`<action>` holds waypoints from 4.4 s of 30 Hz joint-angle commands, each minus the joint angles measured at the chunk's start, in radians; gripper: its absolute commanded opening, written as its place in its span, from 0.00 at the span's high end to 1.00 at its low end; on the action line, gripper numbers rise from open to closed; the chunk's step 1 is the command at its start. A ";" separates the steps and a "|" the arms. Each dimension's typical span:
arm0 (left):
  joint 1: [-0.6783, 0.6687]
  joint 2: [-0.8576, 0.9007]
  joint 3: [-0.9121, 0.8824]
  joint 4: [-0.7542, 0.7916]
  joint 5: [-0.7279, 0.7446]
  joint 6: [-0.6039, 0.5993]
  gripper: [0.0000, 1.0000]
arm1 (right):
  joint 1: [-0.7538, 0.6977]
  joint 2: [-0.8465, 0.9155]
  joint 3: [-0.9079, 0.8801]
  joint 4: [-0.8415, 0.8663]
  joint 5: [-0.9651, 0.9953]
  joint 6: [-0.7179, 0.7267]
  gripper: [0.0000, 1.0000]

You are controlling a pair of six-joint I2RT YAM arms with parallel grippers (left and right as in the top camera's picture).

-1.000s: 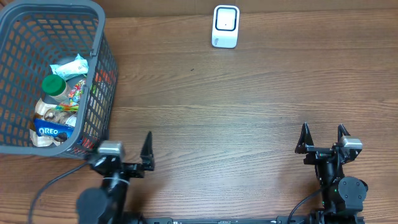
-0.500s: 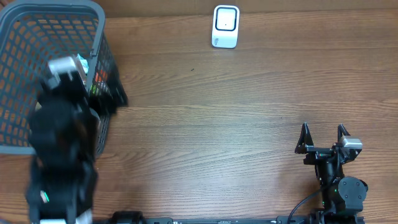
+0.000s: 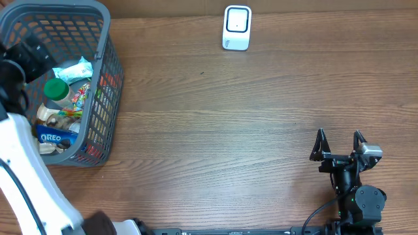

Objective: Scan the item barcode
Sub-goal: 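Reach the left gripper into the basket toward the green-capped jar, then close the left gripper on the green-capped jar and lift it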

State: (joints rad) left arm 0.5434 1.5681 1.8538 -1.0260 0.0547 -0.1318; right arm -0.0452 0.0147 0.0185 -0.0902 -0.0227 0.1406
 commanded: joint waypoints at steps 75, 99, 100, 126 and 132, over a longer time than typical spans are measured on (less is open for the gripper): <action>-0.064 0.561 0.015 0.163 -0.316 0.077 0.02 | 0.000 0.047 -0.010 0.006 -0.005 0.017 0.00; -0.066 0.603 -0.004 0.201 -0.279 0.076 0.02 | 0.000 0.047 -0.010 0.007 -0.005 0.017 0.00; -0.066 0.603 -0.010 0.206 -0.272 0.076 0.02 | 0.000 0.047 -0.010 0.006 -0.005 0.017 0.00; -0.065 0.603 -0.050 0.240 -0.264 0.076 0.28 | 0.000 0.047 -0.010 0.007 -0.005 0.017 0.00; -0.066 0.603 -0.050 0.238 -0.264 0.076 0.34 | 0.000 0.047 -0.010 0.007 -0.005 0.017 0.00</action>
State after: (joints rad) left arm 0.4736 2.1586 1.8126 -0.7853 -0.2180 -0.0681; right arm -0.0452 0.0601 0.0185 -0.0902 -0.0227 0.1535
